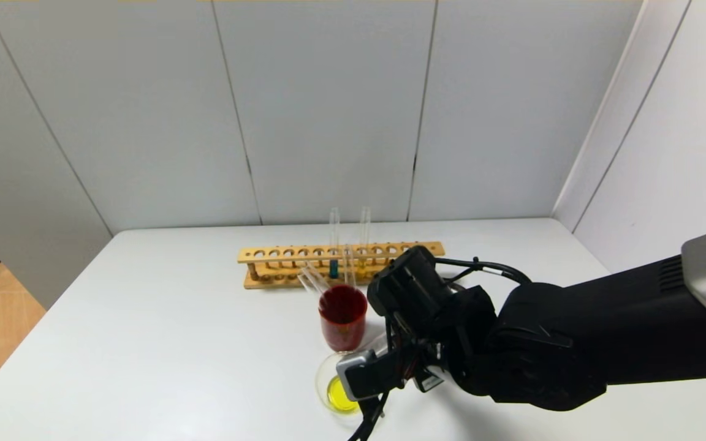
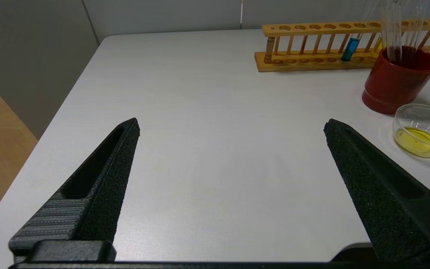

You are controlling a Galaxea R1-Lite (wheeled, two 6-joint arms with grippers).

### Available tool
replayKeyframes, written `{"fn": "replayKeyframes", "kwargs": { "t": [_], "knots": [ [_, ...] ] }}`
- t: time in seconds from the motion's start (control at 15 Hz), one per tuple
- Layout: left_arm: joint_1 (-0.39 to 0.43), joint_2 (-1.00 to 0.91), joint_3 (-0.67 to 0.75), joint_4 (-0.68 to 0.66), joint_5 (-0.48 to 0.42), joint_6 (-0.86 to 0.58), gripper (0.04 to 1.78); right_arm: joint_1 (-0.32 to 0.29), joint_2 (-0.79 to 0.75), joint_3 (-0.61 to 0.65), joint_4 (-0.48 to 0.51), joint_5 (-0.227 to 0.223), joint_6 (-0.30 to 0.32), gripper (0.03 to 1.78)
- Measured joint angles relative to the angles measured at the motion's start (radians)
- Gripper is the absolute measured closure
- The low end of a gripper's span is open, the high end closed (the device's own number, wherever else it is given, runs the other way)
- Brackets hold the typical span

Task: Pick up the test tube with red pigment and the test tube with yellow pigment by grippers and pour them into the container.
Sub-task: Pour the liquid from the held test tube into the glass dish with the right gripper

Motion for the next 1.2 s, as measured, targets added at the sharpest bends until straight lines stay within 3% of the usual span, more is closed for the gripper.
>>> {"fn": "replayKeyframes", "kwargs": {
  "t": [0.6, 1.2],
  "knots": [
    [0.0, 0.0, 0.0, 0.0, 0.0, 0.0, 0.07, 0.064, 0.001, -0.095, 0.181, -0.058, -0.004, 1.48],
    [0.0, 0.0, 0.001, 0.0, 0.0, 0.0, 0.07, 0.06, 0.042, -0.132, 0.199, -0.057, -0.017, 1.48]
  ]
}}
